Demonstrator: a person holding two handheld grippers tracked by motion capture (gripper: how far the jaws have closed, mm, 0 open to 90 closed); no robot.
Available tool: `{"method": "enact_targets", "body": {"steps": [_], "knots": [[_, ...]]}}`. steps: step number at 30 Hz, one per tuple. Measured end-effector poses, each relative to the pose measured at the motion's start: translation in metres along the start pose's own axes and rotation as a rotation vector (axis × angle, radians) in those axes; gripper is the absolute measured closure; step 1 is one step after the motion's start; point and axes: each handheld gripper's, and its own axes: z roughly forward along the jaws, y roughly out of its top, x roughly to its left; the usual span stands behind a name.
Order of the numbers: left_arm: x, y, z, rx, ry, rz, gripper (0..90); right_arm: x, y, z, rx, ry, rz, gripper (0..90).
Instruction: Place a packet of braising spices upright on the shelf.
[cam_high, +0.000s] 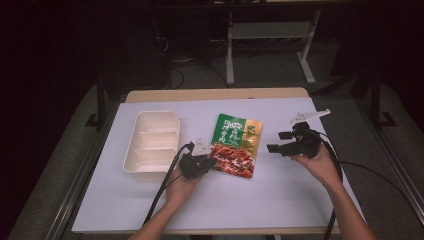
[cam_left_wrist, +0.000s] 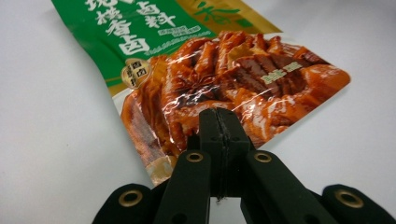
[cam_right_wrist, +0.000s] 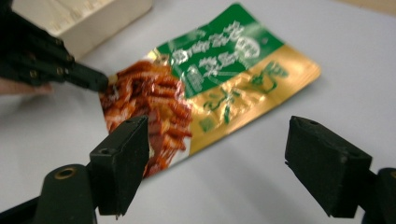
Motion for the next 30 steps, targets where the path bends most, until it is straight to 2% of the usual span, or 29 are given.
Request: {"method": "enact_targets", "body": {"steps": [1,2,3,4,7,10,11,13,14,21,25,30], "knots": [[0.001,0.000,0.001,0.009,-0.003,-0.002,89.7,-0.003,0.011,0.003,0.012,0.004,-0.012,21.4],[0.000,-0.001,0.006,0.033,-0.001,-0.005,89.7,-0.005,0.016,0.005,0.017,0.000,-0.010,21.4],[0.000,-0.001,0.006,0.033,-0.001,-0.005,89.7,-0.005,0.016,0.005,0.017,0.000,-0.010,21.4],[-0.001,-0.002,0.008,0.047,0.002,-0.006,89.8,-0.009,0.024,0.011,0.028,0.003,-0.003,21.3],[-0.002,-0.002,0.010,0.056,0.013,-0.003,89.8,-0.016,0.030,0.022,0.044,-0.008,0.014,21.2],[-0.002,-0.003,0.011,0.058,0.016,0.007,89.9,-0.022,0.030,0.032,0.051,-0.017,0.034,21.2],[-0.004,-0.003,0.012,0.063,0.021,0.014,89.9,-0.028,0.028,0.042,0.070,-0.024,0.056,21.3],[-0.004,-0.003,0.012,0.064,0.024,0.022,89.9,-0.031,0.027,0.047,0.078,-0.029,0.071,21.4],[-0.005,-0.003,0.012,0.065,0.027,0.026,90.0,-0.036,0.026,0.056,0.086,-0.034,0.089,21.6],[-0.005,-0.003,0.012,0.067,0.028,0.032,90.0,-0.045,0.022,0.078,0.104,-0.052,0.136,21.8],[-0.005,-0.003,0.012,0.066,0.025,0.031,90.0,-0.050,0.019,0.092,0.099,-0.032,0.177,22.8],[-0.004,-0.004,0.012,0.062,0.020,0.031,90.0,-0.051,0.017,0.100,0.104,-0.009,0.194,26.6]]}}
